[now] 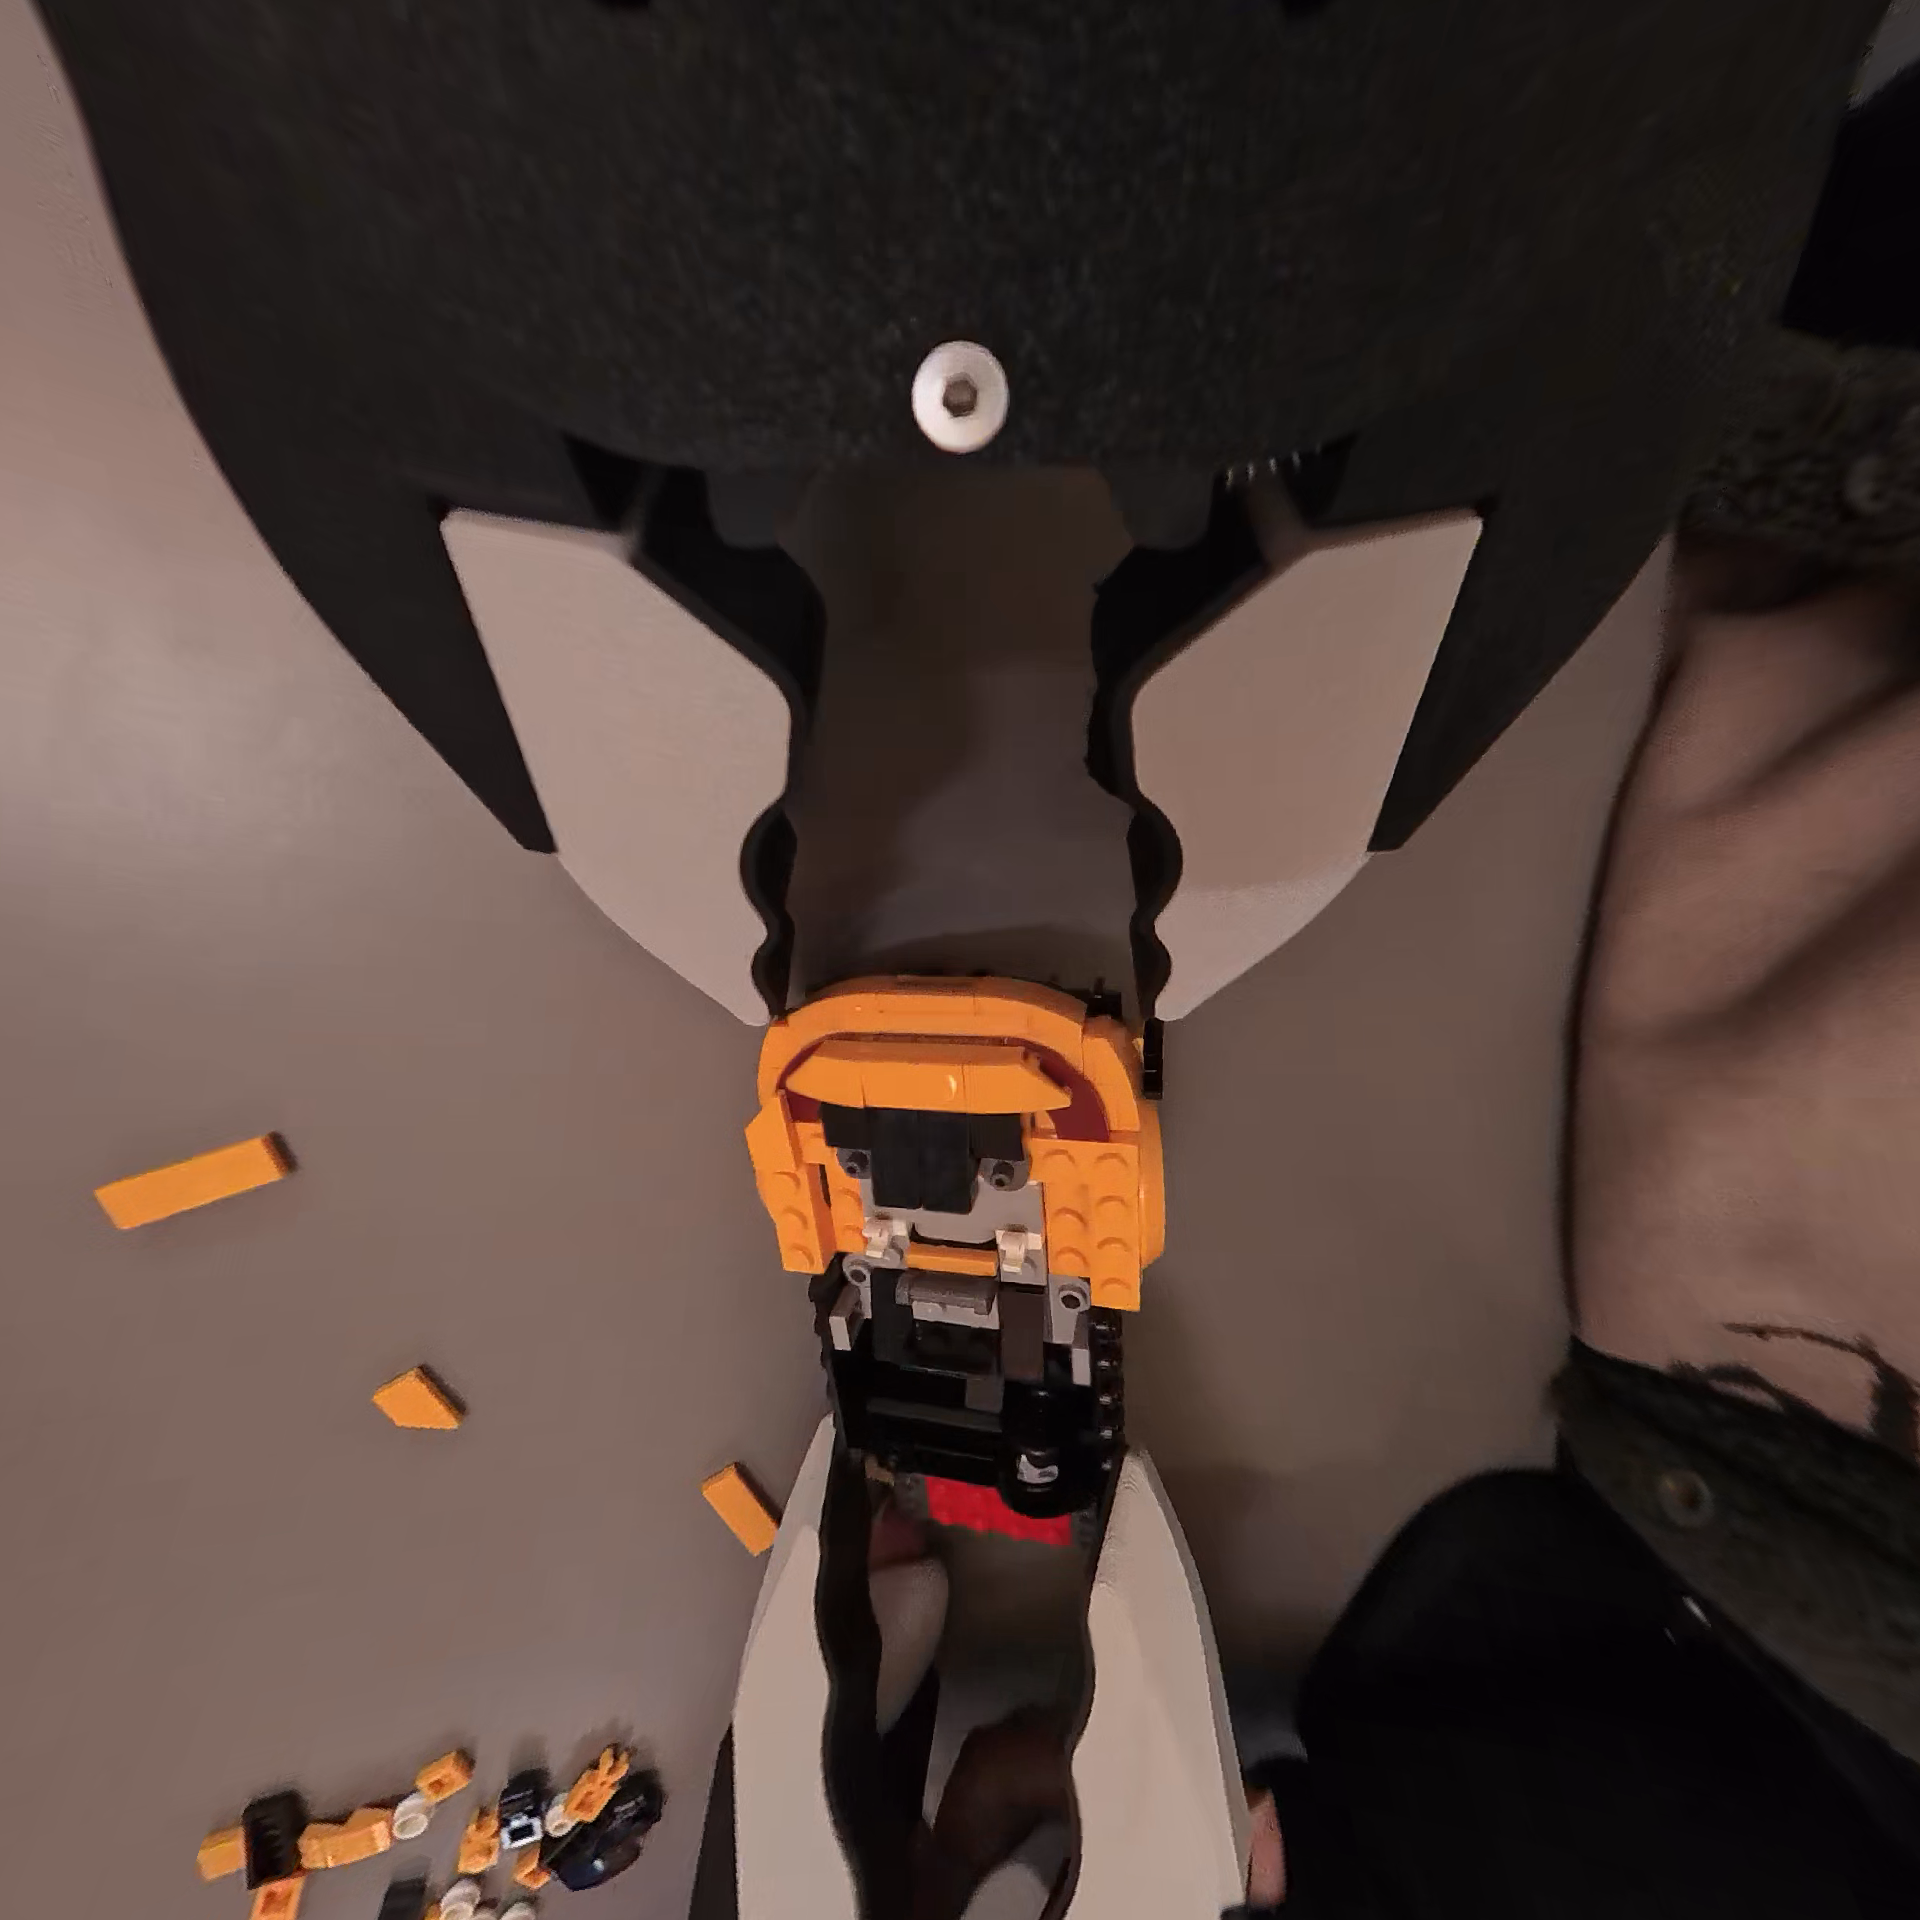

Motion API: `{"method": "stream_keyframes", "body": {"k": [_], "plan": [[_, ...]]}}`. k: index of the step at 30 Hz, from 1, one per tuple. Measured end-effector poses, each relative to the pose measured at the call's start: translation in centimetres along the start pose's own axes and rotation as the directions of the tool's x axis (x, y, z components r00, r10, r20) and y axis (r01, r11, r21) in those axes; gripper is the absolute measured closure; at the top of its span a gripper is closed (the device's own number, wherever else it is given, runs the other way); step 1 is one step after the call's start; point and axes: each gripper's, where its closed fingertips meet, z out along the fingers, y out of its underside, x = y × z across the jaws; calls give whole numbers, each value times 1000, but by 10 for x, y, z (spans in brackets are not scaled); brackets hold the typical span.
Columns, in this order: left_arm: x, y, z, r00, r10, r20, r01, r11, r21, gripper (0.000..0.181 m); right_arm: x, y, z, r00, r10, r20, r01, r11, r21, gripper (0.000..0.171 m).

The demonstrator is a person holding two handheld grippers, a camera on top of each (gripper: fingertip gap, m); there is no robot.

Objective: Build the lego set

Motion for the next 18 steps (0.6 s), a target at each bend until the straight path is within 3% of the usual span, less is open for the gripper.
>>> {"method": "stream_keyframes", "body": {"k": [4,12,15,18], "plan": [[0,-2,-1,991,-114,-63,115,993,16,125,0,-1,-4,989,127,73,-130,991,32,115],[0,-2,0,995,-86,-50,87,996,19,125,0,0,-2,991,117,65,-118,993,16,115],[-1,-2,2,998,39,43,-40,999,20,125,-2,9,-9,999,18,44,-15,998,-56,115],[-1,6,5,946,261,193,-254,965,-57,125,15,0,-30,998,-44,-42,41,997,-64,119]]}}
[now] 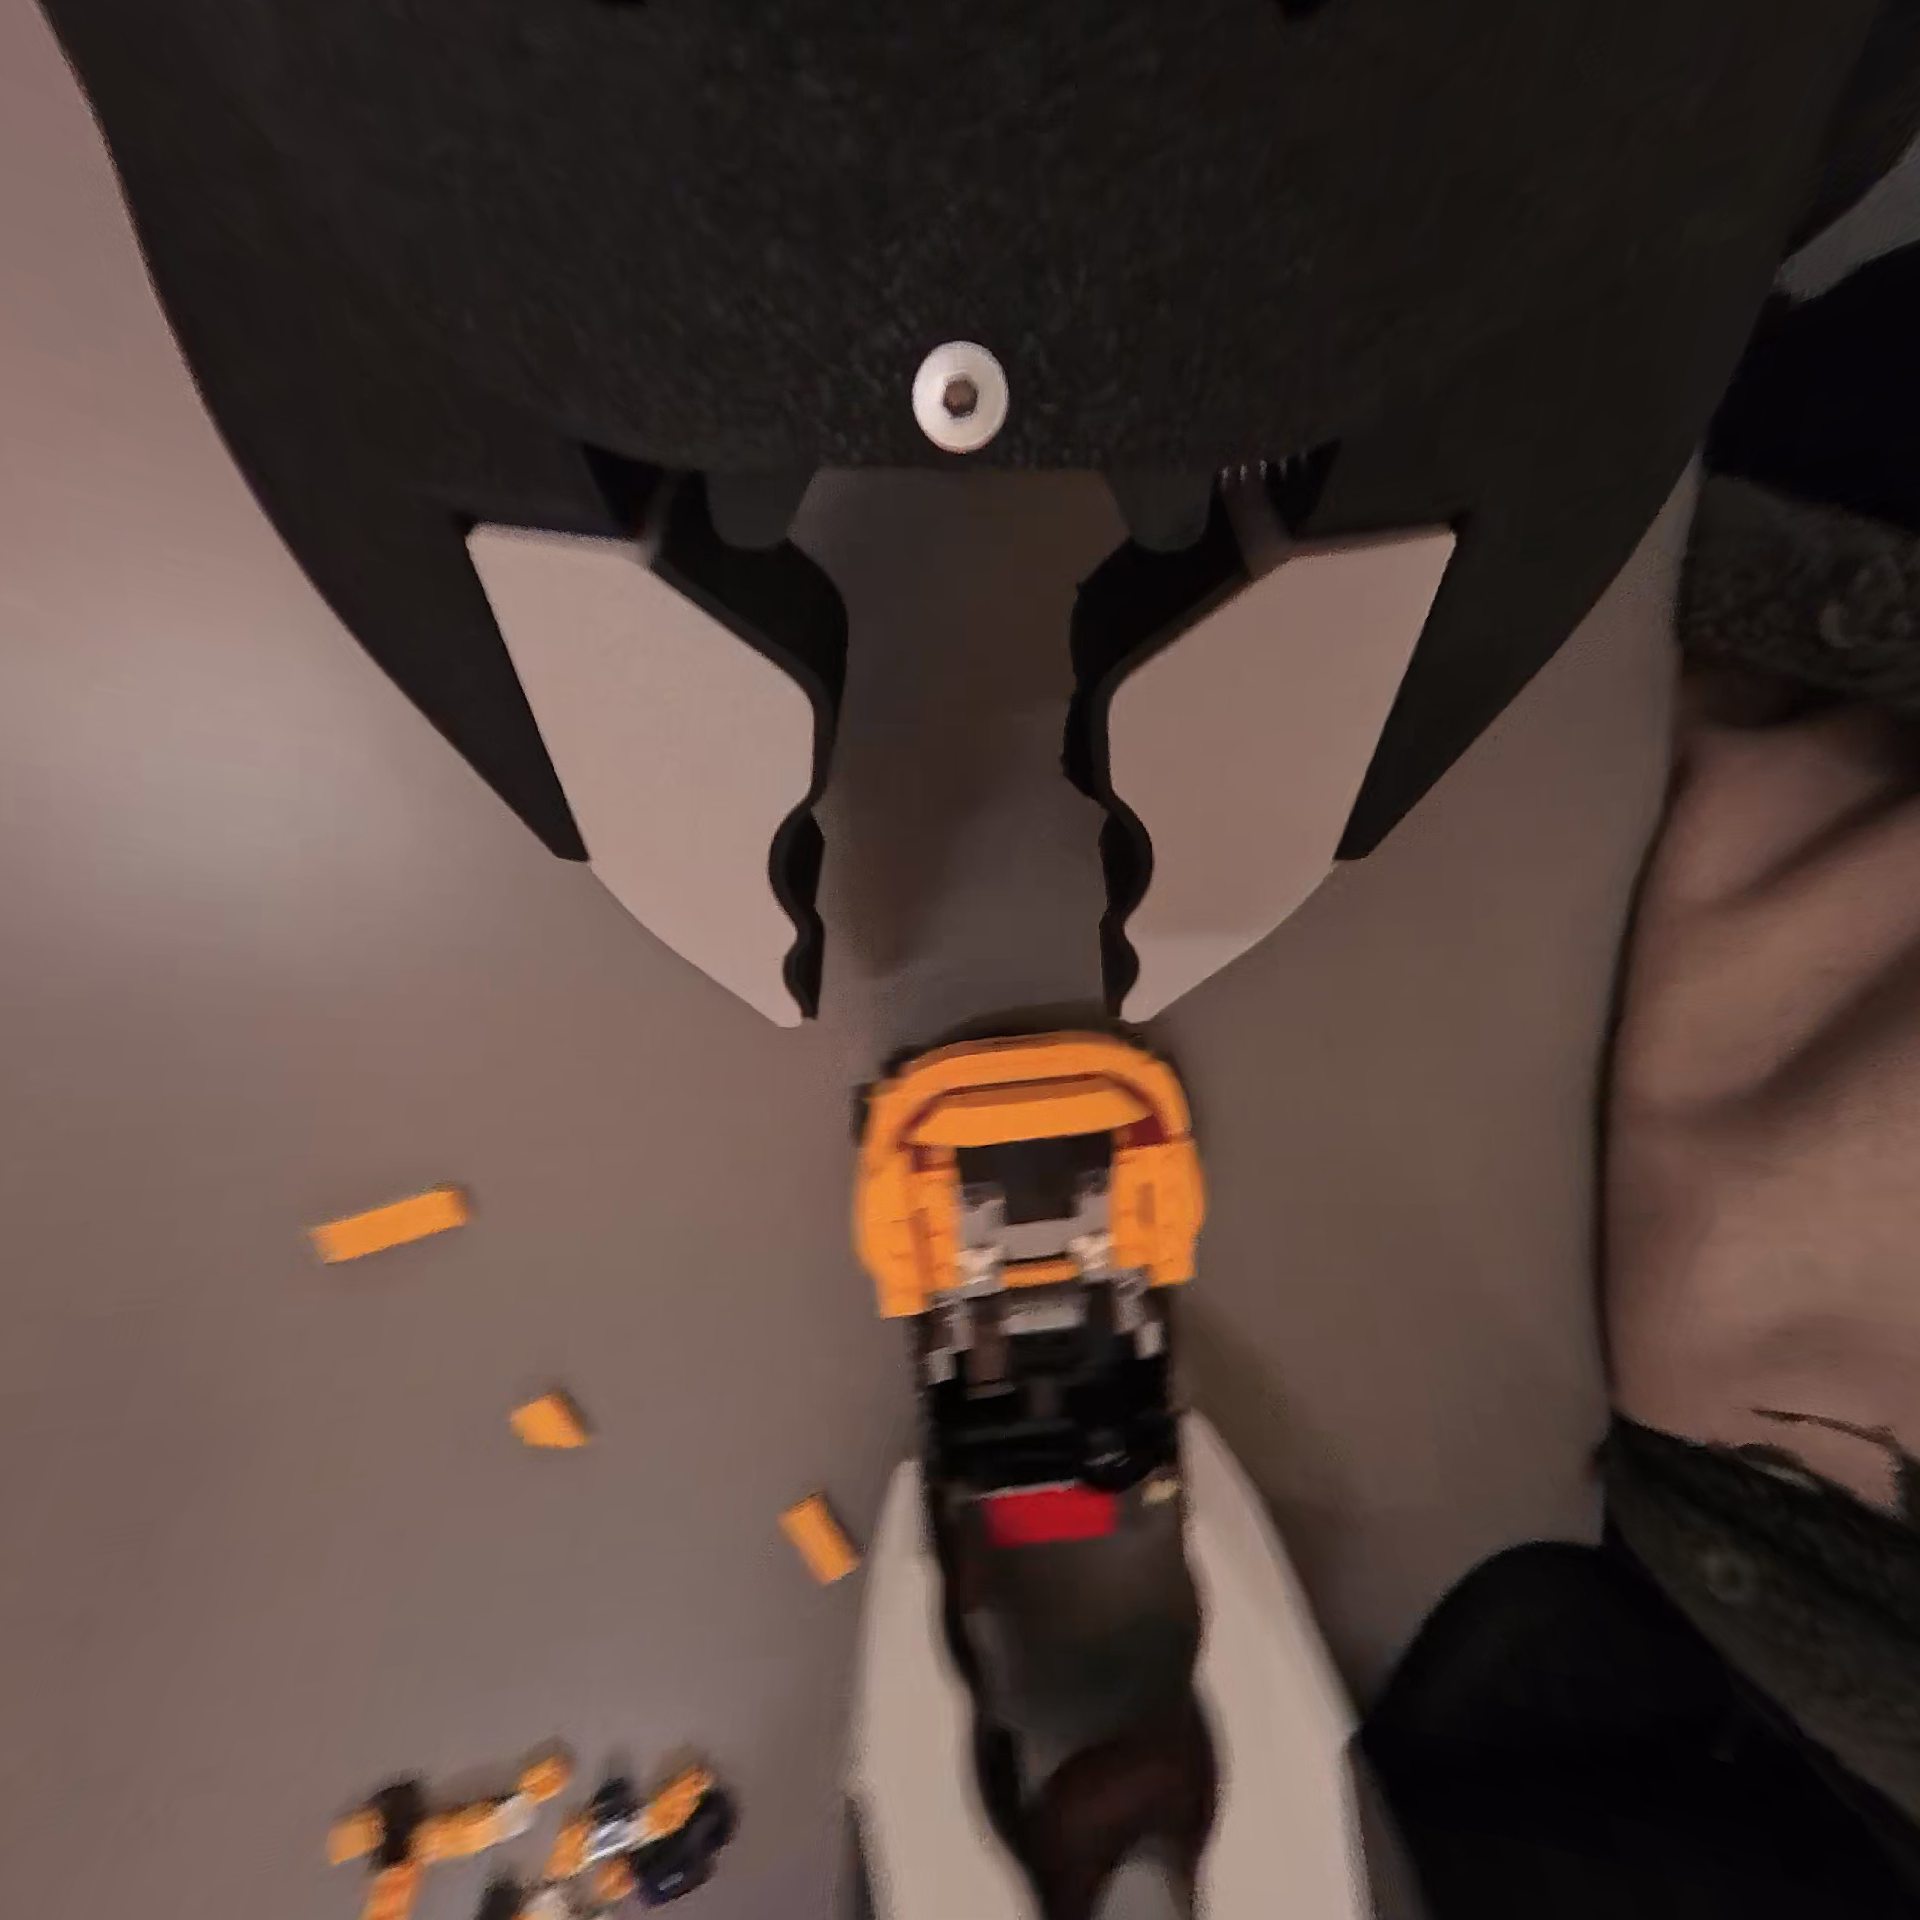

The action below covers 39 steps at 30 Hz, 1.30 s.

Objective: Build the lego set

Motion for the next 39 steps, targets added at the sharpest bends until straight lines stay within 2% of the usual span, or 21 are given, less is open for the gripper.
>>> {"method": "stream_keyframes", "body": {"k": [2,7,10,13,16,21,26,34,39], "plan": [[2,4,3,991,109,72,-106,994,-32,125,21,-9,-9,996,-20,-84,19,1000,-13,126],[6,3,4,977,175,121,-173,984,-34,126,63,-23,2,977,-72,-201,44,989,-144,133],[5,3,2,972,192,137,-190,981,-28,124,89,-20,14,959,33,-281,-98,971,-220,136],[7,0,-2,976,179,126,-182,983,8,123,98,-22,27,946,161,-281,-223,953,-203,136],[5,0,-5,973,187,134,-190,982,12,124,103,-23,36,934,189,-304,-262,939,-222,136],[3,0,-8,972,189,138,-193,981,17,125,112,-25,38,910,207,-359,-310,916,-257,147],[3,-3,-13,968,197,152,-204,978,32,127,119,-22,36,906,125,-406,-276,900,-339,161],[-1,1,-14,963,211,167,-215,976,11,127,119,-23,37,939,-48,-341,-134,860,-492,164],[1,6,-13,962,225,151,-226,974,-13,120,119,-23,37,937,-107,-333,-71,874,-480,164]]}}
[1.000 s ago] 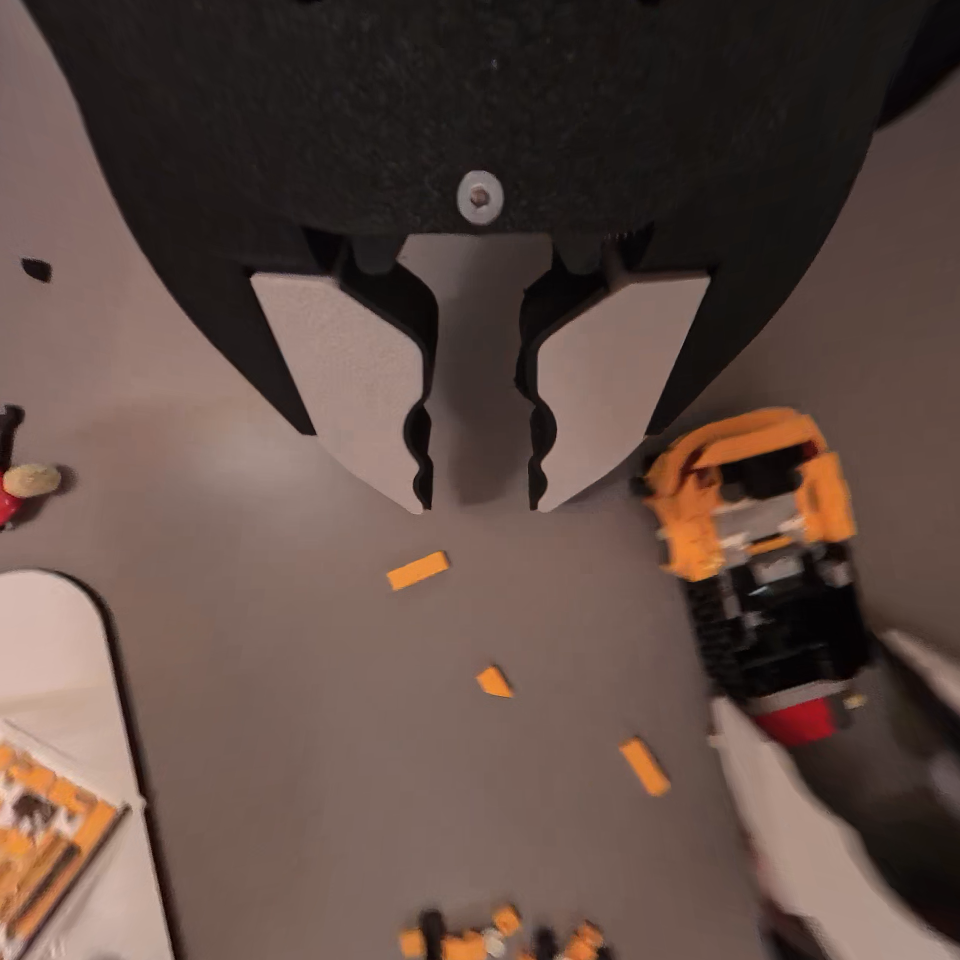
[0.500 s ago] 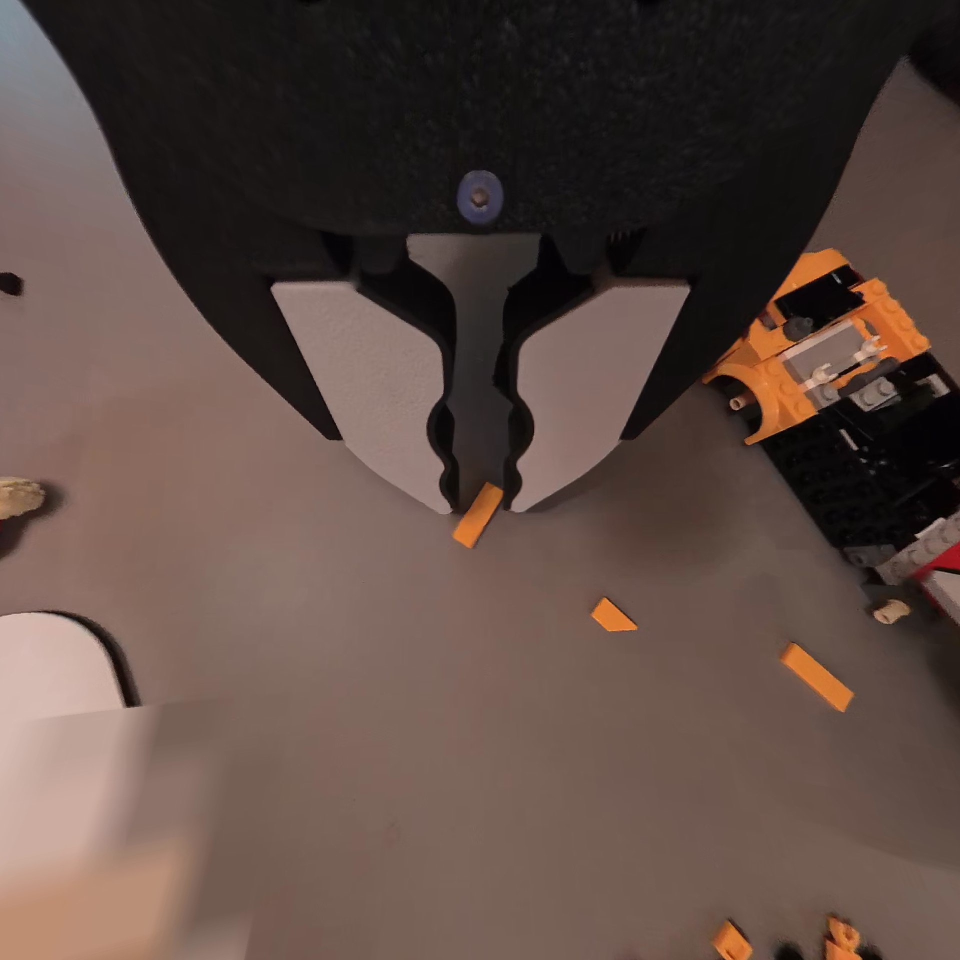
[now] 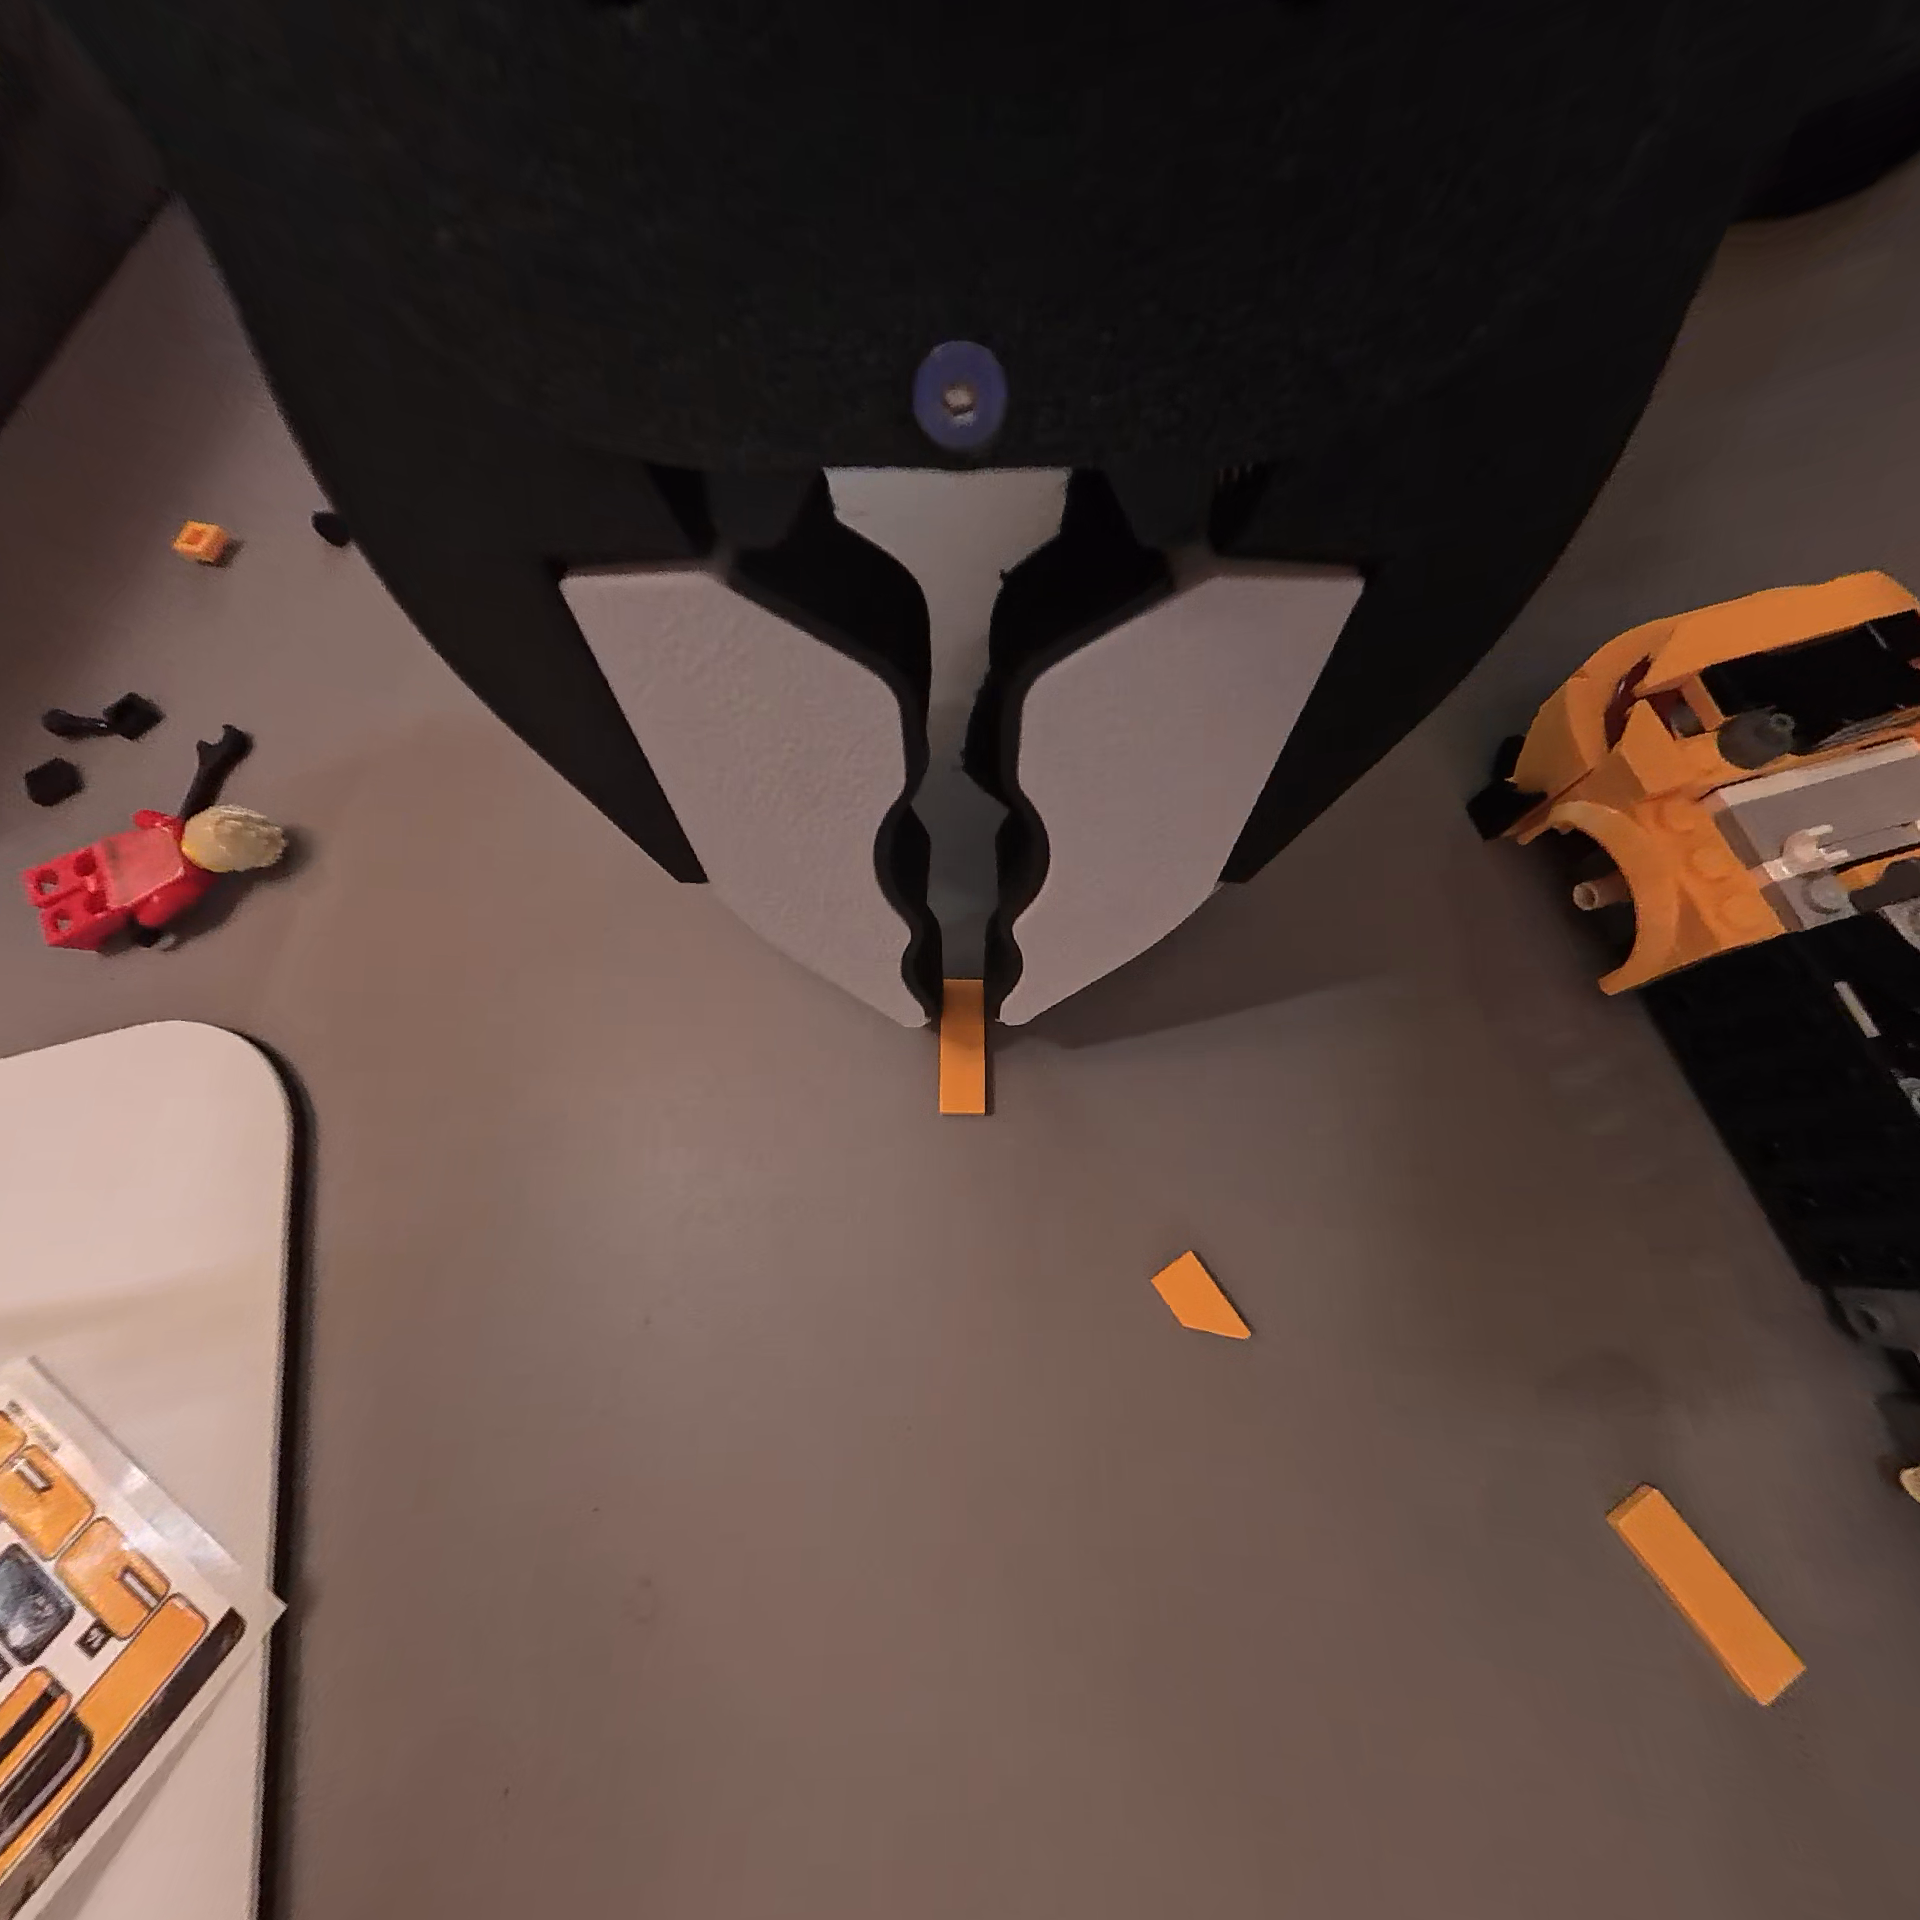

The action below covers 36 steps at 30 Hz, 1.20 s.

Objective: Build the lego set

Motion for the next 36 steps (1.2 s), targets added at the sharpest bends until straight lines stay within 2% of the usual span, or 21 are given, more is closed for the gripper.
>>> {"method": "stream_keyframes", "body": {"k": [4,8,16,20,28,36], "plan": [[2,4,2,1000,8,-19,-8,1000,-12,115,-5,1,-5,1000,3,27,-4,999,54,164],[4,10,5,999,22,-25,-23,999,-40,114,-16,-4,-28,999,-18,51,11,992,127,164],[7,18,12,999,41,-35,-44,996,-82,130,-41,-12,-64,995,-73,72,55,974,218,164],[7,18,12,999,41,-33,-44,996,-82,131,-56,-15,-74,988,-114,100,88,969,231,164],[7,18,12,998,48,-26,-50,995,-87,131,-101,-6,-65,942,-276,190,246,955,169,164],[7,19,11,999,46,-28,-48,995,-83,131,-109,2,-45,920,-330,212,326,944,56,164]]}}
